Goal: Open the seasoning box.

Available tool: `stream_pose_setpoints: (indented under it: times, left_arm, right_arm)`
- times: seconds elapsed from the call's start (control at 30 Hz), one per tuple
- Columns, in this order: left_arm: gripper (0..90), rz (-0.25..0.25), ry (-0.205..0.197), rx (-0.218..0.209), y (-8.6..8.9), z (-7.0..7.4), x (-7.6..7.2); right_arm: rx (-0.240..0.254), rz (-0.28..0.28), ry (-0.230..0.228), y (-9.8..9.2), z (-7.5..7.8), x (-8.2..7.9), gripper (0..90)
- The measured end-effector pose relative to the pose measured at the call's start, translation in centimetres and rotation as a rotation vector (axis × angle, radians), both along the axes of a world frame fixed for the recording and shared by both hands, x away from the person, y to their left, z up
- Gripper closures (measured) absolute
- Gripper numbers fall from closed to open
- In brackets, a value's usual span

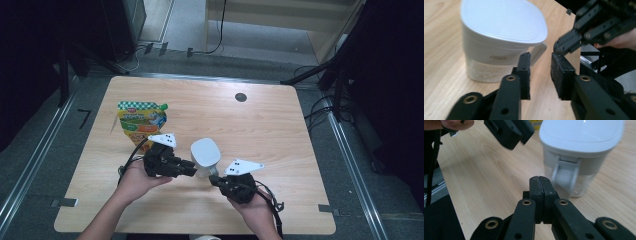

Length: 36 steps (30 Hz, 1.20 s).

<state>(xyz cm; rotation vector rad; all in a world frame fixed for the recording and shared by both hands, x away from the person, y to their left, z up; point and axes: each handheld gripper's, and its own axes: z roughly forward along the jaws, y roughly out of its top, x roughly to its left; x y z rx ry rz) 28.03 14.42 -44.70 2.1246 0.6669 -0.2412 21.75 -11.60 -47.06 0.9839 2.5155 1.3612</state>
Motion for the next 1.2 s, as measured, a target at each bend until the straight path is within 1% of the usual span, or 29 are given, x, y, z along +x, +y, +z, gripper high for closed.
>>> stream_pose_setpoints:
  times: [0.03, 0.13, 0.2, 0.23, 0.27, 0.37, 0.53, 0.6, 0.73, 0.8, 0.87, 0.97, 1.0, 1.03, 1.2]
  left_arm:
    - [67.9, 0.005, 0.006, -0.005, 0.1, 0.0, 0.1]
    - [63.7, 0.025, 0.002, -0.019, 0.6, 0.0, 0.4]
    - [60.0, 0.034, -0.004, -0.022, 0.9, -0.1, 0.6]
    - [57.9, 0.036, -0.001, -0.025, 1.0, -0.2, 0.7]
    - [56.4, 0.036, -0.002, -0.029, 1.1, -0.2, 0.7]
    - [53.2, 0.043, -0.009, -0.020, 1.2, -0.3, 0.7]
    - [49.7, 0.060, -0.017, -0.016, 1.4, -0.3, 0.7]
    - [48.6, 0.065, -0.026, -0.017, 1.5, -0.3, 0.7]
    - [46.8, 0.074, -0.030, -0.025, 1.6, -0.4, 0.7]
    - [46.2, 0.075, -0.029, -0.026, 1.6, -0.4, 0.7]
    - [46.2, 0.071, -0.025, -0.022, 1.6, -0.5, 0.8]
    - [46.3, 0.067, -0.018, -0.026, 1.4, -0.5, 0.8]
    - [46.3, 0.065, -0.019, -0.024, 1.3, -0.5, 0.8]
    - [46.3, 0.063, -0.020, -0.020, 1.3, -0.5, 0.8]
    - [44.6, 0.059, -0.023, -0.027, 1.0, -0.6, 1.0]
  right_arm:
    - [-0.003, 0.003, 0.001, 0.3, -0.2, 0.0, 90.0]
    - [-0.011, 0.006, 0.006, 1.1, -0.8, 0.0, 90.0]
    - [-0.015, 0.004, 0.008, 1.4, -1.1, 0.2, 90.0]
    - [-0.018, 0.000, 0.012, 1.6, -1.3, 0.3, 90.0]
    - [-0.020, 0.000, 0.012, 1.6, -1.5, 0.5, 90.0]
    - [-0.027, -0.009, 0.019, 1.4, -1.7, 0.9, 90.0]
    - [-0.022, -0.032, 0.031, 0.6, -1.6, 1.2, 90.0]
    - [-0.022, -0.039, 0.031, 0.2, -1.5, 1.3, 90.0]
    - [-0.027, -0.061, 0.032, -0.9, -1.4, 1.7, 90.0]
    - [-0.026, -0.080, 0.035, -1.5, -1.4, 2.0, 90.0]
    - [-0.022, -0.086, 0.049, -2.3, -1.5, 2.4, 90.0]
    - [-0.035, -0.095, 0.049, -3.0, -1.5, 2.8, 90.0]
    - [-0.038, -0.097, 0.042, -3.2, -1.5, 2.9, 90.0]
    - [-0.038, -0.102, 0.052, -3.4, -1.6, 3.1, 90.0]
    - [-0.041, -0.129, 0.059, -4.3, -1.8, 4.0, 90.0]
